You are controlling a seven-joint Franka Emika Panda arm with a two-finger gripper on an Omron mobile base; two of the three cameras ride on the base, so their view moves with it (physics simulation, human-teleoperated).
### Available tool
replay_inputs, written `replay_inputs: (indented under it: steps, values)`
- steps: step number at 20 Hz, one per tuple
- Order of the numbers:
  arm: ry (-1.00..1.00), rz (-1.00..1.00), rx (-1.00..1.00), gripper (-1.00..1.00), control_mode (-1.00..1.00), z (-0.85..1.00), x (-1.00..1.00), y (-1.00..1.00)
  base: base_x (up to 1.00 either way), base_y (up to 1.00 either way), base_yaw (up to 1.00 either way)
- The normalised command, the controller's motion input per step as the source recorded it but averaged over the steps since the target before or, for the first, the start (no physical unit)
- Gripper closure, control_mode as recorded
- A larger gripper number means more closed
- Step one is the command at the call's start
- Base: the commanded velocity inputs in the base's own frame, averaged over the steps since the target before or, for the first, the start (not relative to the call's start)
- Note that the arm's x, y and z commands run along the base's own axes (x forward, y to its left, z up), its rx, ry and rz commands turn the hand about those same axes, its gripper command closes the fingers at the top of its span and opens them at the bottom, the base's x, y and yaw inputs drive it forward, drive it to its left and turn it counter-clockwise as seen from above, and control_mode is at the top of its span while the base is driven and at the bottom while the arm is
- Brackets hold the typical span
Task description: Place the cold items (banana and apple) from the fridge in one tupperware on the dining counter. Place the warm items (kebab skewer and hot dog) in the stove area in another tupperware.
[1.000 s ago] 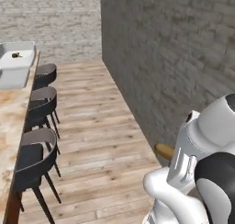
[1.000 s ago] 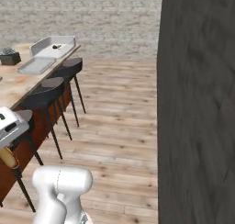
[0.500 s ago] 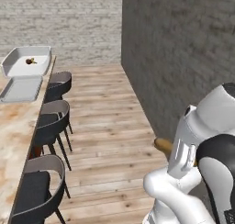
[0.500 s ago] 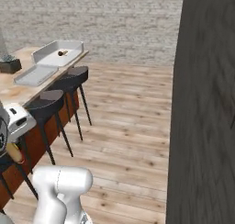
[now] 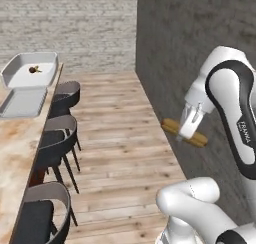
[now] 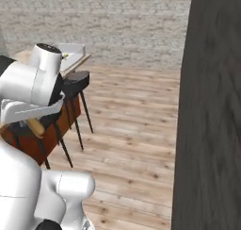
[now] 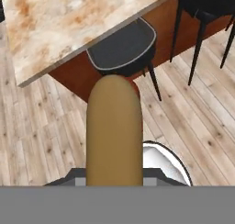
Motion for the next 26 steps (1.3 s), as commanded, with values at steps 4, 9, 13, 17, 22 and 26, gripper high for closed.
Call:
replay_inputs:
  steps: [4,9,13,17,22,26]
  values:
    - [0.0,0.0,0.0,1.0,1.0,0.0,0.0,0.0,1.0,-0.08,0.06]
    - [0.0,0.0,0.0,1.0,1.0,0.0,0.0,0.0,1.0,-0.06,0.32]
    - [0.0,0.0,0.0,1.0,1.0,0.0,0.0,0.0,0.89,0.0,0.94]
    - [0.0,0.0,0.0,1.0,1.0,0.0,0.0,0.0,0.98,-0.16,0.93]
    - [0.0,0.0,0.0,1.0,1.0,0.0,0.0,0.0,0.96,-0.37,0.83]
    - [0.0,0.0,0.0,1.0,1.0,0.0,0.0,0.0,0.7,-0.52,0.79]
